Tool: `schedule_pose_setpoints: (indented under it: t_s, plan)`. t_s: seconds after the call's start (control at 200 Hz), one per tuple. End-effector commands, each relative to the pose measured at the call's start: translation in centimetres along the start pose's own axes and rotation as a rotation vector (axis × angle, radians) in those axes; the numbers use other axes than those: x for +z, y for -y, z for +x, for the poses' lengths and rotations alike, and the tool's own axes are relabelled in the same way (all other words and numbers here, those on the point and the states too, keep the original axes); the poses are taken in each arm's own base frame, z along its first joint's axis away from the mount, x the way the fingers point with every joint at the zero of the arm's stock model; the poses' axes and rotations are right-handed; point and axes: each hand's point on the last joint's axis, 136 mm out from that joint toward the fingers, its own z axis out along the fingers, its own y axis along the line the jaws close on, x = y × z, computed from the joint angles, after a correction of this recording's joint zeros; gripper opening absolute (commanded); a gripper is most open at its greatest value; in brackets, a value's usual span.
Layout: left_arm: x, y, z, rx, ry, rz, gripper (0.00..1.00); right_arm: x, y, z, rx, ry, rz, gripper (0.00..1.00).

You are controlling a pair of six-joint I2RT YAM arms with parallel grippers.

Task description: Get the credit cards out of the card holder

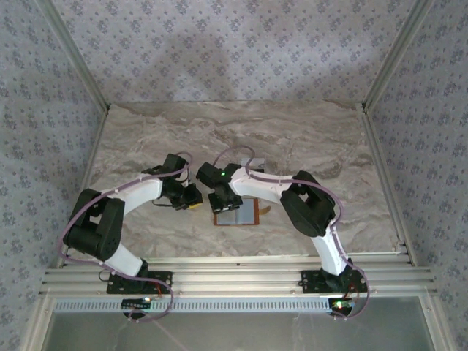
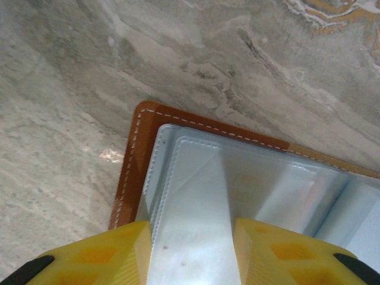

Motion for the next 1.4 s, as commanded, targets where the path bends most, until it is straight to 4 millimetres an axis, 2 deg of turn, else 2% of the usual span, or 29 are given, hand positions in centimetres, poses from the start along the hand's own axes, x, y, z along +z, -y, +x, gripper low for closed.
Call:
schedule_pose_setpoints:
  t_s: [0.0,0.175,0.375,0.525,0.81,1.159,1.394]
  plan:
    - [-0.5,0.0,0.2,0.013,-0.002,0.01,0.2,1.2,1.2,1.2,0.001,-0.053,0.068,0.41]
    - [-0.5,0.1,0.1,0.012,0.0,0.013,0.2,1.5,1.1,1.6,0.023,-0.062,0.05,0.3]
    - [-0.5,0.7,0.1,0.012,-0.006,0.043,0.19,0.8,0.9,1.2,0.028,-0.038,0.034,0.14]
    - [-0.5,1.9,0.4,0.026,-0.01,0.067,0.19,-0.4,0.4,0.7,0.031,-0.004,0.005,0.09]
    - [0.5,4.3,1.9,0.07,-0.049,0.071,0.18,-3.4,-0.7,-0.3,0.065,0.084,-0.145,0.09]
    - [3.0,5.8,3.7,0.071,-0.123,0.11,0.16,-3.3,-0.2,-0.1,0.146,0.093,-0.267,0.1]
    - [4.9,3.4,4.6,0.053,-0.187,0.003,0.16,-3.3,2.2,0.7,0.15,0.083,-0.176,0.17]
